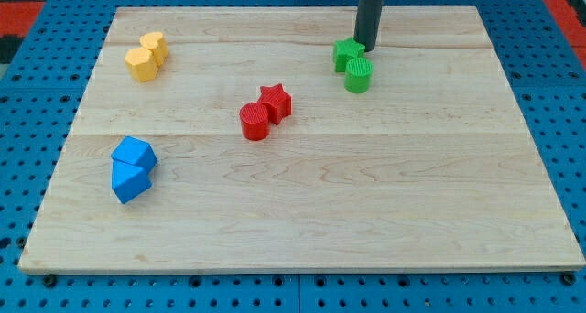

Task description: Move the yellow hexagon towards the top center of the board

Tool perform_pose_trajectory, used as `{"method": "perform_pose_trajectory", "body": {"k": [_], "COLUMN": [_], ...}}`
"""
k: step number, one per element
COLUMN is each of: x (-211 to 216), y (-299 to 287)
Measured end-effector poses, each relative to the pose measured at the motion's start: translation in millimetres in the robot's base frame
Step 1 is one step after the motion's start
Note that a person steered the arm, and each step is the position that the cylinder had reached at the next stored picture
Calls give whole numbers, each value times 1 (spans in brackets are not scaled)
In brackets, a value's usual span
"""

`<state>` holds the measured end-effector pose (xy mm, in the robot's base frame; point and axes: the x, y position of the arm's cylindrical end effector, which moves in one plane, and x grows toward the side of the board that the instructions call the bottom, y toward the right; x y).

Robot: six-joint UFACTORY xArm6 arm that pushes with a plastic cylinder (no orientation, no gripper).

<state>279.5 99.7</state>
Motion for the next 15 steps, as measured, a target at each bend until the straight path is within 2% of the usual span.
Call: {"method": "perform_pose_trajectory", "body": {"k": [1, 2, 3, 4, 7, 8, 9, 10, 11, 12, 13, 15], "x": [-9, 35, 47, 25, -8, 3, 23, 31, 82, 107, 86, 49], "y": [23, 26, -69, -107, -21, -66, -166, -212, -260, -338, -350, -315]}}
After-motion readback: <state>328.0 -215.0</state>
